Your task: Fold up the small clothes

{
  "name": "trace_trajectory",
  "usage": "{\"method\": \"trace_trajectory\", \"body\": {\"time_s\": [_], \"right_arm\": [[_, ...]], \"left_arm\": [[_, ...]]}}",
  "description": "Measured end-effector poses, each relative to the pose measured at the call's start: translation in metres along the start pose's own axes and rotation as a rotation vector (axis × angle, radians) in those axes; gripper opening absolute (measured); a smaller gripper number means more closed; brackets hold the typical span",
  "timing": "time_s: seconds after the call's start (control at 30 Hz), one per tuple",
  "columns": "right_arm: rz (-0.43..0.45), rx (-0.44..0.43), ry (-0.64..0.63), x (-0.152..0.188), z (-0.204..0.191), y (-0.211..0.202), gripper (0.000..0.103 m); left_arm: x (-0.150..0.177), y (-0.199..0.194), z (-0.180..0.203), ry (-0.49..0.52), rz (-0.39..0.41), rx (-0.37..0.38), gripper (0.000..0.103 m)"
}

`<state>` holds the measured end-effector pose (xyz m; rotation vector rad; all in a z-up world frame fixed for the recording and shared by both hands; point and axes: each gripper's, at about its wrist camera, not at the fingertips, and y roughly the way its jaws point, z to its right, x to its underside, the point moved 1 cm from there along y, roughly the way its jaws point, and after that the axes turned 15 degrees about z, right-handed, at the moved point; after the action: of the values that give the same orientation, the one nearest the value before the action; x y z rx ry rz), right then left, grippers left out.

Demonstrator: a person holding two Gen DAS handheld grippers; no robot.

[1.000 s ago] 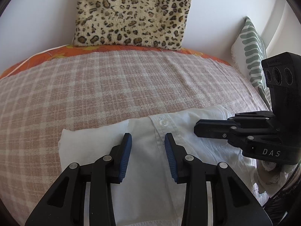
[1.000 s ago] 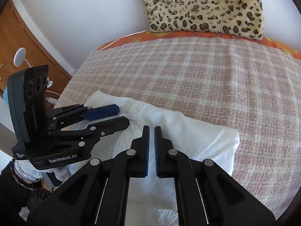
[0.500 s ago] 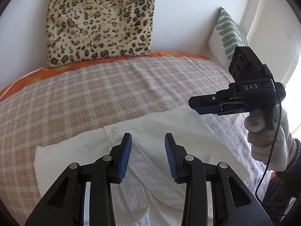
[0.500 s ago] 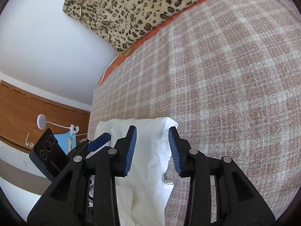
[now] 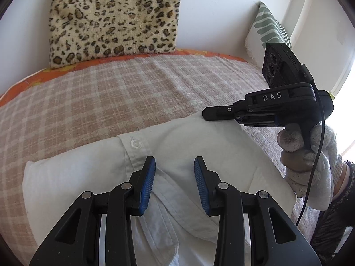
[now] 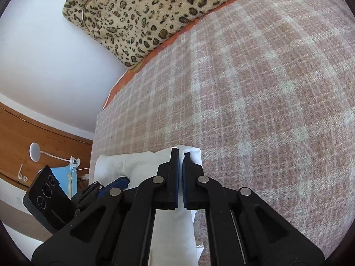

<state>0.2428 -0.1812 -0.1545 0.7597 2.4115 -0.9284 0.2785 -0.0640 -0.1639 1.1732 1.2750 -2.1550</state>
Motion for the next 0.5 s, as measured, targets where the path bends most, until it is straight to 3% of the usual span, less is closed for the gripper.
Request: {"method": "trace_trajectory", "body": {"time_s": [0.2, 0.37, 0.5], "right_arm": [[0.026, -0.024, 0.031, -0.013, 0.001, -0.033, 0.009], [0.093, -0.015, -0.15, -0.01, -0.039, -0.06, 0.009], [0.067, -0.01, -0.331, 0.012, -0.077, -0.052, 0.009]], "left_arm": [[-0.029, -0.048, -0.033, -0.093, 0.111, -0.047, 0.035], [-0.035, -0.079, -0.103, -0.316, 0.178, -0.109, 0.035], [-0.025, -0.074, -0.112, -0.326, 0.153, -0.11, 0.032]]}}
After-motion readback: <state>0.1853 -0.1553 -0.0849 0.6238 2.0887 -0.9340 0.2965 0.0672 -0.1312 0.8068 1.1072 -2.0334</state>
